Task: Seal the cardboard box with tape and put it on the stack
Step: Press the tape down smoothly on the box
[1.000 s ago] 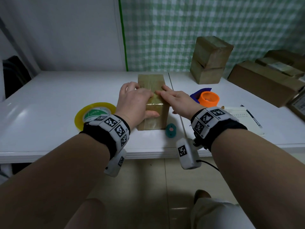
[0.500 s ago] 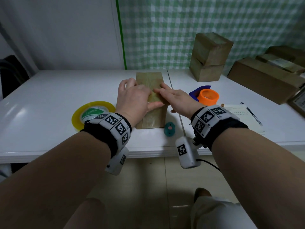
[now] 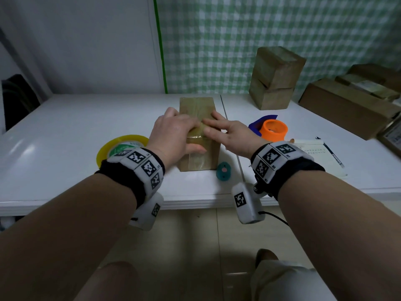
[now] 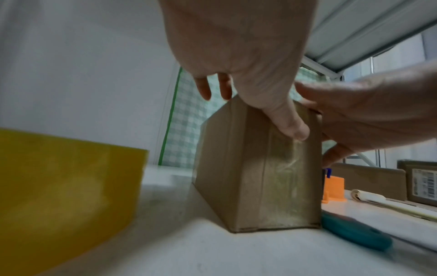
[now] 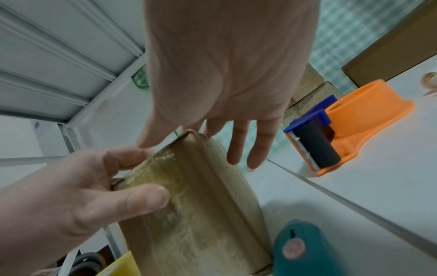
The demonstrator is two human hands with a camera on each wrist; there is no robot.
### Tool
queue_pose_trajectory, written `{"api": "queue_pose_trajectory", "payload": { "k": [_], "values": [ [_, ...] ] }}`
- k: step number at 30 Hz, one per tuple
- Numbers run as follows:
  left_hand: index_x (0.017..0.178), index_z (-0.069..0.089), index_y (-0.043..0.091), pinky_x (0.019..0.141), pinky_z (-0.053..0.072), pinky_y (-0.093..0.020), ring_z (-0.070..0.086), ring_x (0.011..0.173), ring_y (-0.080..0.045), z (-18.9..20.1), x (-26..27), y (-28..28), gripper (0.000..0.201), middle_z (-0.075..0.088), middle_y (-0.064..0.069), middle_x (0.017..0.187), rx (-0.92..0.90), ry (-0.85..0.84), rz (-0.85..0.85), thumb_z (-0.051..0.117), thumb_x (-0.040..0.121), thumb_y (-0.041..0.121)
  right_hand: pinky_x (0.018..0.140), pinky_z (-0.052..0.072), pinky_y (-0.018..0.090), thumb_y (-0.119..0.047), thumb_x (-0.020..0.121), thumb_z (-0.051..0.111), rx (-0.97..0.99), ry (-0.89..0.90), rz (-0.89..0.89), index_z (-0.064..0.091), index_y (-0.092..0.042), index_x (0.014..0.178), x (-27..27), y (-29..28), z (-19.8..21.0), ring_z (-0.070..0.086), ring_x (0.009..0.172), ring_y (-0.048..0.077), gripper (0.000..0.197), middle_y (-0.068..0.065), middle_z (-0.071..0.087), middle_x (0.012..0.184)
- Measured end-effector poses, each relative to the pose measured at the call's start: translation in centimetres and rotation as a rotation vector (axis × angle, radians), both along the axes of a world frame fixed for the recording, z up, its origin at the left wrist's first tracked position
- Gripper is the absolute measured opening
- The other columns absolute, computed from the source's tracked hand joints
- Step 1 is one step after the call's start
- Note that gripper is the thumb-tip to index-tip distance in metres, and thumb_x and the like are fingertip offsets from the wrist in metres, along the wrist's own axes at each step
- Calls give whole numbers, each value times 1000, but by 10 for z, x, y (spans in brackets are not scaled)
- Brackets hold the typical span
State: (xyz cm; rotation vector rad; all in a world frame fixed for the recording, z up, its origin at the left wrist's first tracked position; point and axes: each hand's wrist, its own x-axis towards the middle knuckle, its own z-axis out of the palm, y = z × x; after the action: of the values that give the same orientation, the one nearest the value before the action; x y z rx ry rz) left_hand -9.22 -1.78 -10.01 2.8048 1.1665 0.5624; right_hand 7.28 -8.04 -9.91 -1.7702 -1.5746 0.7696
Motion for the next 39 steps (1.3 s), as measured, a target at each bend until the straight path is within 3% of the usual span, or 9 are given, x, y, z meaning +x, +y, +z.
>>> {"api": "queue_pose_trajectory", "payload": {
  "k": [6, 13, 17, 27, 31, 34, 35, 37, 39],
  "values": [
    [130, 53, 31, 96, 40, -34, 41, 108, -17, 2, -9, 5, 68, 56, 13, 134, -86, 21, -33, 72, 68, 52, 112, 37, 39, -30, 75, 76, 41, -156, -3, 46, -32, 138, -2, -2, -2, 41, 137, 17, 70, -8, 22, 159],
    [141, 41, 29, 99, 34, -26, 42, 113, -19, 5, -13, 6, 73, 44, 11, 147, -186, 73, -50, 73, 75, 37, 112, 36, 40, -42, 80, 69, 17, -536, 17, 32, -34, 145, -9, -8, 13, 34, 141, 19, 75, -8, 24, 159],
    [138, 47, 25, 105, 34, -29, 50, 122, -21, 1, -13, 0, 71, 47, 5, 146, -134, 13, -11, 75, 73, 34, 105, 42, 43, -49, 82, 63, -57, -753, 20, 21, -36, 148, -22, -7, 17, 36, 139, 25, 79, -4, 19, 160],
    [133, 54, 17, 102, 33, -16, 55, 122, -14, 15, -23, -2, 66, 46, 3, 146, -266, -54, 14, 78, 71, 20, 106, 39, 39, -31, 80, 71, -96, -722, 13, 42, -15, 141, -24, -7, 34, 48, 128, 28, 69, 8, 50, 143],
    [132, 54, 21, 100, 41, -24, 59, 115, -18, 17, -30, -3, 64, 52, -1, 141, -334, -66, 46, 77, 73, 19, 107, 39, 35, -26, 79, 72, -105, -637, -33, 48, -16, 138, -25, -11, 41, 50, 125, 24, 64, 4, 48, 146],
    [131, 56, 19, 100, 46, -27, 60, 113, -18, 21, -33, 1, 64, 59, -4, 132, -582, -195, 35, 77, 72, 7, 103, 42, 32, -42, 80, 67, -102, -503, -91, 51, -15, 135, -29, -17, 44, 52, 123, 23, 64, 8, 53, 140],
    [132, 54, 16, 94, 48, -22, 61, 110, -18, 24, -35, 3, 63, 60, -7, 129, -691, -258, 23, 71, 74, -2, 102, 43, 32, -51, 80, 64, -126, -449, -114, 48, -15, 137, -32, -18, 45, 51, 125, 23, 70, 8, 53, 139],
    [138, 46, 13, 66, 47, -8, 60, 96, -14, 32, -40, 3, 65, 60, -13, 117, -816, -291, 5, 52, 80, -17, 100, 44, 34, -68, 76, 56, -190, -429, -144, 38, -17, 143, -38, -12, 41, 49, 127, 25, 86, 8, 51, 141],
    [142, 39, 21, 53, 41, -9, 60, 103, -20, 36, -42, 6, 74, 60, -11, 128, -835, -250, -3, 45, 79, -17, 97, 47, 38, -83, 68, 45, -228, -488, -192, 33, -20, 144, -44, -2, 35, 52, 123, 29, 100, 10, 52, 139]
  ]
}}
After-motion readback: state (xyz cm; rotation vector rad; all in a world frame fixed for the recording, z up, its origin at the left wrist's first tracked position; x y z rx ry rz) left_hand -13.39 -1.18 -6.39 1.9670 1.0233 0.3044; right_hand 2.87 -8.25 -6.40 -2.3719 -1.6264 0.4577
